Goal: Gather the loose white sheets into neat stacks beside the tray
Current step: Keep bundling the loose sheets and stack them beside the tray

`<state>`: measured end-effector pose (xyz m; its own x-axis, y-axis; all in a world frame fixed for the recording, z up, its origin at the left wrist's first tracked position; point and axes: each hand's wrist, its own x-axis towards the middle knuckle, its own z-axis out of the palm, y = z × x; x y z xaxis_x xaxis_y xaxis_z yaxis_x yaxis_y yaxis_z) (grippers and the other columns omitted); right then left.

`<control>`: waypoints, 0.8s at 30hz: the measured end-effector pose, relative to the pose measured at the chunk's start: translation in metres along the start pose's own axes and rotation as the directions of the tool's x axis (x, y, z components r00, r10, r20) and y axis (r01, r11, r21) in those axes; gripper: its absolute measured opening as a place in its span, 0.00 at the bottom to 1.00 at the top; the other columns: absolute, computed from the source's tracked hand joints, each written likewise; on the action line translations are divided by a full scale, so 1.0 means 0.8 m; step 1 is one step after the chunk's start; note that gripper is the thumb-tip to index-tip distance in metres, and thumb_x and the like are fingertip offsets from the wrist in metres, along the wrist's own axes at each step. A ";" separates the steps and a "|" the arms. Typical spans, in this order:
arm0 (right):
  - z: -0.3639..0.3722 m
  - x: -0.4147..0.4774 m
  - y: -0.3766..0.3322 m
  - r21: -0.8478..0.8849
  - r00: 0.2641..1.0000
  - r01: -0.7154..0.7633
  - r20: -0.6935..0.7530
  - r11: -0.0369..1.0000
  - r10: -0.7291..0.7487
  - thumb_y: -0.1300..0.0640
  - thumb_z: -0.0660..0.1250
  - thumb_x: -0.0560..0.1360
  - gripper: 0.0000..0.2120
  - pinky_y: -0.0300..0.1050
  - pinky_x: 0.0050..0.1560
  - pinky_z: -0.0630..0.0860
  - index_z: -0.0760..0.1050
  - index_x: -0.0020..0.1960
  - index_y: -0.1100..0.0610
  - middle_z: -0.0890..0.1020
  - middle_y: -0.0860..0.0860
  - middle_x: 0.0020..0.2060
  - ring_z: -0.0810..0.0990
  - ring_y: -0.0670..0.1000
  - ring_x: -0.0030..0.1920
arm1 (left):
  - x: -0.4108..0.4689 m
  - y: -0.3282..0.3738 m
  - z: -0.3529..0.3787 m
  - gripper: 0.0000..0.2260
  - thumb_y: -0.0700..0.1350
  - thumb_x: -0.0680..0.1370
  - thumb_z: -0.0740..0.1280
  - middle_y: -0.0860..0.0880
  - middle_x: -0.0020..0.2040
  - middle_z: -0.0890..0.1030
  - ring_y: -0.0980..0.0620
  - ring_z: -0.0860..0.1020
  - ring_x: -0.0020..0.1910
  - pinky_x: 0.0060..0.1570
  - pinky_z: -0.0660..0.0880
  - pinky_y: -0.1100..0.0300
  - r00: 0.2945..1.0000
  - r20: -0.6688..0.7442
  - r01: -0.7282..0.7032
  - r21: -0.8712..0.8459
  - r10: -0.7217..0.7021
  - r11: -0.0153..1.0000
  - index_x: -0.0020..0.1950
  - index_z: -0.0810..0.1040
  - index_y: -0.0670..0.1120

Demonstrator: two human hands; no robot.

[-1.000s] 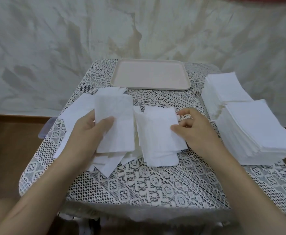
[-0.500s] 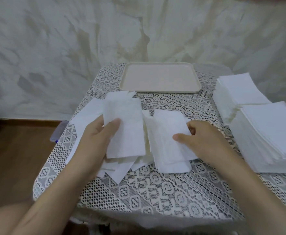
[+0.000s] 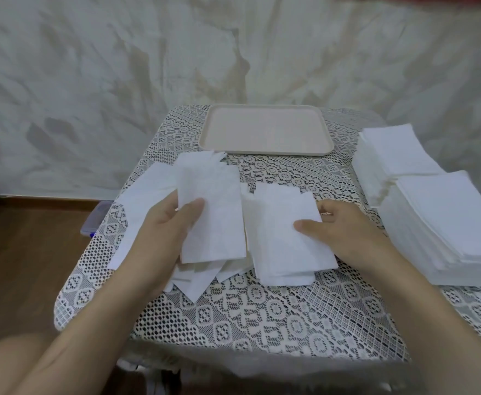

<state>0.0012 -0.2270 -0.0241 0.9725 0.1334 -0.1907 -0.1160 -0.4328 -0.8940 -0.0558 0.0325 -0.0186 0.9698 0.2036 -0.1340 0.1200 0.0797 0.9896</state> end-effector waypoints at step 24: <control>0.055 -0.031 -0.051 0.236 0.977 0.215 -0.039 0.948 -0.212 0.58 0.72 0.78 0.03 0.65 0.50 0.81 0.84 0.48 0.57 0.88 0.50 0.40 0.87 0.55 0.44 | -0.022 0.002 0.029 0.15 0.50 0.87 0.57 0.57 0.27 0.80 0.63 0.77 0.24 0.25 0.72 0.70 0.985 0.167 -0.026 -0.055 0.035 0.998 0.60 0.80 0.44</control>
<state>-0.0272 -0.1734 -0.0011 0.9821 0.1873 0.0187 0.0514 -0.1715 -0.9838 -0.0680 0.0063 -0.0136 0.9952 0.0403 -0.0889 0.0831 0.1279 0.9883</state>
